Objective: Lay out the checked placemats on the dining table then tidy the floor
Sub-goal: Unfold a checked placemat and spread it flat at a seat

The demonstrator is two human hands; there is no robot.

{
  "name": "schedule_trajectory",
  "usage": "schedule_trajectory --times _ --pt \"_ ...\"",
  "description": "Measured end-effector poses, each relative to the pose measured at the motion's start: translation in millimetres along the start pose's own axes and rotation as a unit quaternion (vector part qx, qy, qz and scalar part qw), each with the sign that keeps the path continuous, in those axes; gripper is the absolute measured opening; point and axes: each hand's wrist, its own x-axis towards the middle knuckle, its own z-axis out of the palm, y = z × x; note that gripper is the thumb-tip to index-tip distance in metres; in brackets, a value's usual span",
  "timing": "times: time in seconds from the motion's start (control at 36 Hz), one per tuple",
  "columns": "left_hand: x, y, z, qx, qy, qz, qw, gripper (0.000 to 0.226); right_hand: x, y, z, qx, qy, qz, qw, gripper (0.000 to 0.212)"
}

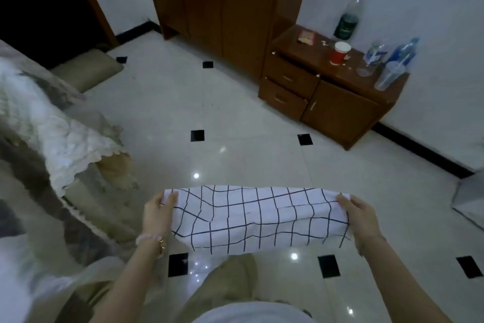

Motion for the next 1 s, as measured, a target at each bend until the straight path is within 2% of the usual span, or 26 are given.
schedule_trajectory --times 0.11,0.22,0.39,0.56,0.64,0.75,0.89,0.94,1.0 --pt "41.1 26.2 7.1 -0.001 0.010 -0.016 1.000 0.036 47.0 -45.8 40.9 -0.018 -0.033 -0.003 0.999 0.019" --pt "79.9 60.1 3.5 -0.034 0.029 -0.008 0.999 0.023 88.4 -98.3 86.4 -0.024 -0.056 -0.028 0.998 0.020" --pt "139.7 94.5 -13.9 -0.080 0.094 0.005 0.992 0.040 144.1 -169.1 159.9 -0.023 -0.113 -0.061 0.991 0.022" --pt "188.5 108.1 -23.2 -0.113 0.177 -0.018 0.978 0.025 199.4 -218.3 250.0 -0.067 -0.178 -0.077 0.979 0.020" --pt "213.0 106.3 -24.3 -0.125 0.212 -0.050 0.968 0.024 222.6 -243.2 301.8 -0.101 -0.230 -0.100 0.963 0.012" --pt "241.3 107.7 -29.0 -0.149 0.275 -0.077 0.947 0.024 249.7 -286.3 374.4 -0.145 -0.287 -0.123 0.939 0.014" --pt "260.9 147.6 -57.9 -0.185 0.338 -0.064 0.921 0.046 258.5 -354.0 469.9 -0.177 -0.379 -0.191 0.888 0.015" --pt "258.0 173.1 -74.3 -0.177 0.382 -0.030 0.907 0.036 250.9 -378.0 509.4 -0.180 -0.415 -0.211 0.867 0.014" --pt "250.4 197.3 -90.8 -0.151 0.432 -0.007 0.889 0.017 238.0 -397.7 549.0 -0.178 -0.451 -0.222 0.846 0.015"
